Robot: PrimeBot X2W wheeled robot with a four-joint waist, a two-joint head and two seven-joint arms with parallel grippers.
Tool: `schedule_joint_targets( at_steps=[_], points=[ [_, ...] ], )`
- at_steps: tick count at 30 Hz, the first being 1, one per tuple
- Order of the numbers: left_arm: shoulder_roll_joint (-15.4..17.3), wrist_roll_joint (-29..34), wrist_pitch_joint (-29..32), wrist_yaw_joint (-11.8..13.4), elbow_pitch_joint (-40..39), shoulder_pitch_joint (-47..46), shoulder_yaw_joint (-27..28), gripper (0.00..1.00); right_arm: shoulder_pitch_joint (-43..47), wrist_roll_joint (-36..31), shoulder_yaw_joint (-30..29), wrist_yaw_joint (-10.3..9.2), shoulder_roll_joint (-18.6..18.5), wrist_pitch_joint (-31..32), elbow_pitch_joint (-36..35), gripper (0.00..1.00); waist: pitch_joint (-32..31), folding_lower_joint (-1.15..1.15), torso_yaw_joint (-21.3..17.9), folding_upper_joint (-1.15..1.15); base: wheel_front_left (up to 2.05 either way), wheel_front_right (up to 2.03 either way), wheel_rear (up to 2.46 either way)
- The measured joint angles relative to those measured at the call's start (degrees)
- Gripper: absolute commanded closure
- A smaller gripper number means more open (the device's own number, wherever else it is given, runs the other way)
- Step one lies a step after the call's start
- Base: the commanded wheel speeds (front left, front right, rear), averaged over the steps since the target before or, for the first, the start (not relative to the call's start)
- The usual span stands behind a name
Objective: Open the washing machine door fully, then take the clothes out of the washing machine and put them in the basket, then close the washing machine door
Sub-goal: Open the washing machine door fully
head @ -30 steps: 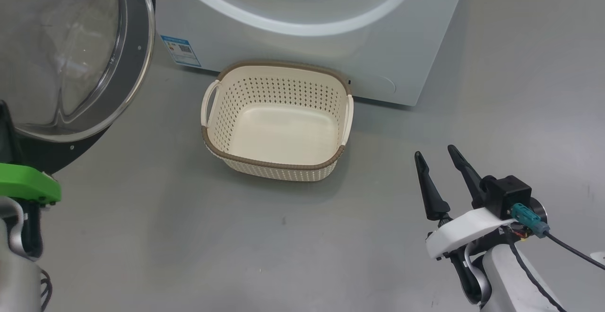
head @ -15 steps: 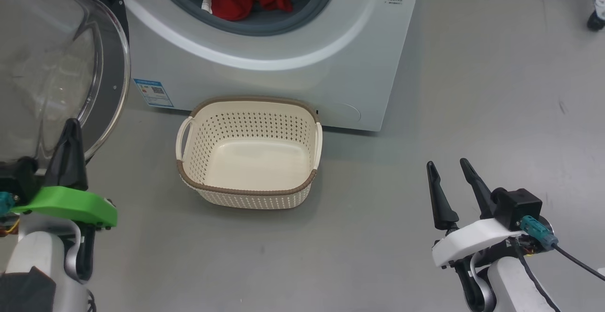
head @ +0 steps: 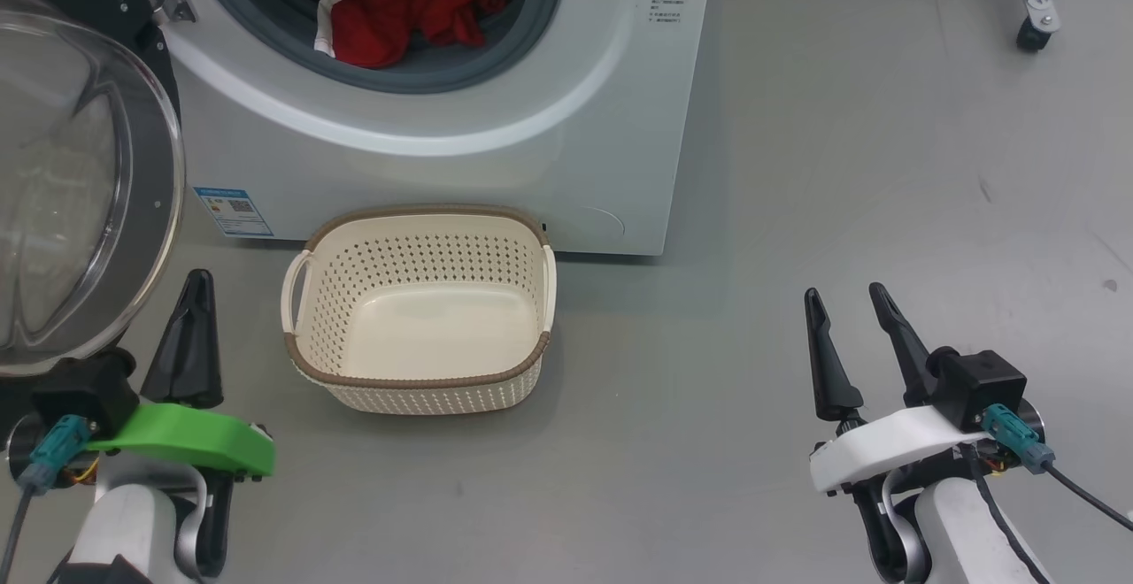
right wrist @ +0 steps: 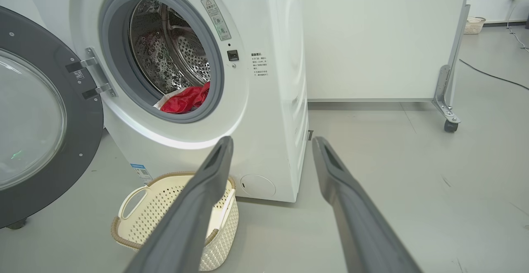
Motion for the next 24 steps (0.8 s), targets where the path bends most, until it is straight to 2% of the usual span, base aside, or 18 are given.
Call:
schedule_joint_targets(
  at_steps=[2, 6, 7, 8, 9, 24],
  points=[
    [-0.2, 0.0, 0.0, 0.0, -0.5, 0.4, -0.1, 1.00, 0.0, -0.2, 0.0, 0.00, 0.0, 0.0, -0.2, 0.00, 0.1, 0.00, -0.3, 0.00, 0.00, 0.00, 0.00],
    [-1.0, 0.0, 0.0, 0.0, -1.7, 1.9, -0.3, 0.72, 0.2, -0.6, 0.0, -0.01, 0.0, 0.0, -0.9, 0.00, 0.4, 0.00, -1.3, 0.00, 0.00, 0.00, 0.00],
    [-1.1, 0.0, 0.0, 0.0, -2.0, 2.2, -0.5, 0.54, 0.2, -0.9, 0.0, -0.01, 0.0, 0.0, -1.0, 0.00, 0.4, 0.00, -1.5, 0.00, 0.00, 0.00, 0.00],
    [-1.2, 0.0, 0.0, 0.0, -2.3, 2.5, -0.5, 0.54, 0.3, -1.0, 0.0, -0.01, 0.0, 0.0, -1.1, 0.00, 0.5, 0.00, -1.7, 0.00, 0.00, 0.00, 0.00],
    [-1.4, 0.0, 0.0, 0.0, -2.6, 2.8, -0.5, 0.02, 0.4, -1.0, 0.0, -0.02, 0.0, 0.0, -1.2, 0.00, 0.5, 0.00, -1.9, 0.00, 0.00, 0.00, 0.00],
    [-2.2, 0.0, 0.0, 0.0, -4.0, 5.4, -0.9, 0.00, 1.8, -2.7, -0.3, -0.11, 0.1, 0.0, -2.4, 0.00, 0.4, 0.00, -2.8, 0.00, 0.00, 0.00, 0.00]
  ],
)
